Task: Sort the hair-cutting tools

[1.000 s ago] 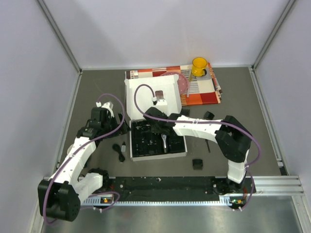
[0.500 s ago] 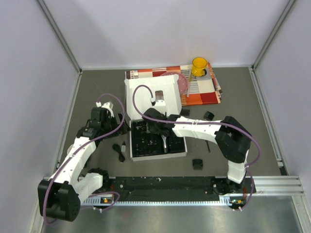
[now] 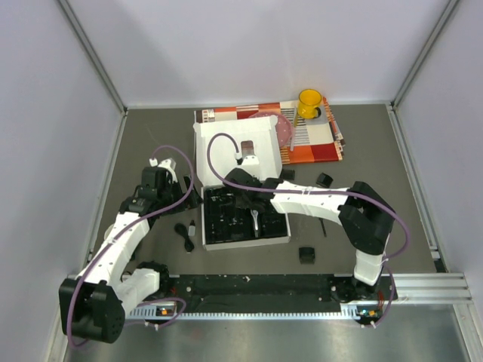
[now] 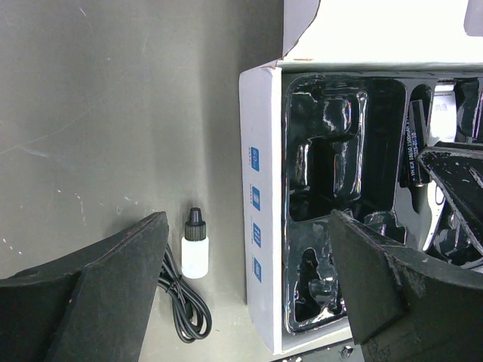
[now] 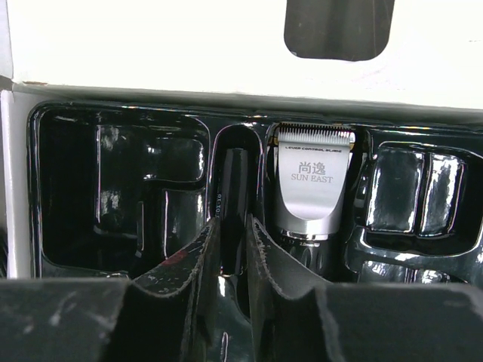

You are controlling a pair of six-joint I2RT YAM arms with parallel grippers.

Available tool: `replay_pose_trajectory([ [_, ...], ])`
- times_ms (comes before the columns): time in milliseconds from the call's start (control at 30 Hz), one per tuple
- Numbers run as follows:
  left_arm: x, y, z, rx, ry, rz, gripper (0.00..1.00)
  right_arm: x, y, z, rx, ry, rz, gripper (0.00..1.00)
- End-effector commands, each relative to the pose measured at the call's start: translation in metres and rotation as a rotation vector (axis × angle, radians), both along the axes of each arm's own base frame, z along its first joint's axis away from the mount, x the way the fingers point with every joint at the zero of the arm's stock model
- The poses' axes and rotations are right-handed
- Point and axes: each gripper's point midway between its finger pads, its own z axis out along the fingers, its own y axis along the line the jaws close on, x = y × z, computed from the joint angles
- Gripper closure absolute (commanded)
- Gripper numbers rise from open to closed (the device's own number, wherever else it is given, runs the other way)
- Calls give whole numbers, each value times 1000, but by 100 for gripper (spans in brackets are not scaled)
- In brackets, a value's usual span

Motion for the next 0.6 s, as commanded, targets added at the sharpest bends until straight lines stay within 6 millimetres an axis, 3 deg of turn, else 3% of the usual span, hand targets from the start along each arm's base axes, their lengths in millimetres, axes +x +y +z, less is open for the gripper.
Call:
replay_pose_trajectory([
  [0,13,-2,18,-2,-62,-5,8,-3,6,9,13,-11,32,83],
  [167,13,-2,19,-1,-65,-3,8,-5,8,-1,-3,17,47,93],
  [567,13,-1,19,1,-69,-3,8,-6,9,-24,-25,86,49,98],
])
